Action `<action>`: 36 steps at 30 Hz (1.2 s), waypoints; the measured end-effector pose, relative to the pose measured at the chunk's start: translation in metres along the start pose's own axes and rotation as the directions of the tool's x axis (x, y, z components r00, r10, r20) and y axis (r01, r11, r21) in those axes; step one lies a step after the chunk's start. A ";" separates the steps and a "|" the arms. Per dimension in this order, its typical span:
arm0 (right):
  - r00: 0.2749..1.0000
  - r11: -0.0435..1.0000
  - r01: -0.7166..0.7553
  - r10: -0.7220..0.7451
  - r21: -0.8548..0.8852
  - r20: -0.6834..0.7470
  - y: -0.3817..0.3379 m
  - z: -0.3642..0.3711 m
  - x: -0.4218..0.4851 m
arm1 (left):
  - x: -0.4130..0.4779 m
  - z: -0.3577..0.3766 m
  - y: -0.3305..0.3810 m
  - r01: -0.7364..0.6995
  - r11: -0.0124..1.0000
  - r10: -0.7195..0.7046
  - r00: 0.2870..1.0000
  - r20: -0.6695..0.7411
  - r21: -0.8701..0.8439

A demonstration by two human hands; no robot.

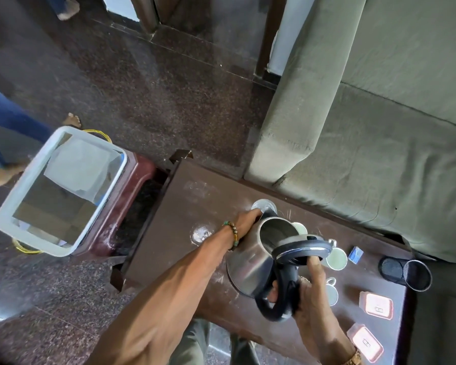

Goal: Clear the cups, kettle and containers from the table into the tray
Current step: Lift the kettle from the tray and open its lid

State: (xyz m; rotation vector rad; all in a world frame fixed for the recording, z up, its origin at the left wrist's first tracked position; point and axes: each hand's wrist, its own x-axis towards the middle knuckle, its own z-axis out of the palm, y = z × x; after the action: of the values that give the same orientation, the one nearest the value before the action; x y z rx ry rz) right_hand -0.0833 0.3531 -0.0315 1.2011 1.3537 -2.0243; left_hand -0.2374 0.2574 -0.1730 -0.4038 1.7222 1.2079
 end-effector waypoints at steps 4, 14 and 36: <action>0.998 0.998 0.069 -0.069 -0.003 -0.006 -0.004 0.016 -0.021 | -0.034 -0.012 0.012 -0.168 0.985 0.168 0.986 0.001 -0.048; 0.957 0.838 0.271 -0.286 -0.473 0.041 -0.005 0.063 -0.067 | -0.125 -0.074 0.030 -0.357 0.930 0.332 0.916 -0.226 -0.081; 0.754 0.282 0.499 -0.607 -0.819 0.251 0.036 0.239 -0.092 | -0.272 -0.261 -0.070 -0.503 0.698 0.093 0.770 -0.631 -0.510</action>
State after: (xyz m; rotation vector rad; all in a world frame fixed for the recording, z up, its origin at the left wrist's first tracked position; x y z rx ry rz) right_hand -0.1089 0.1134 0.0630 0.3341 2.6787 -1.1607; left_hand -0.1895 -0.0642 0.0313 -1.0127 1.8434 2.1422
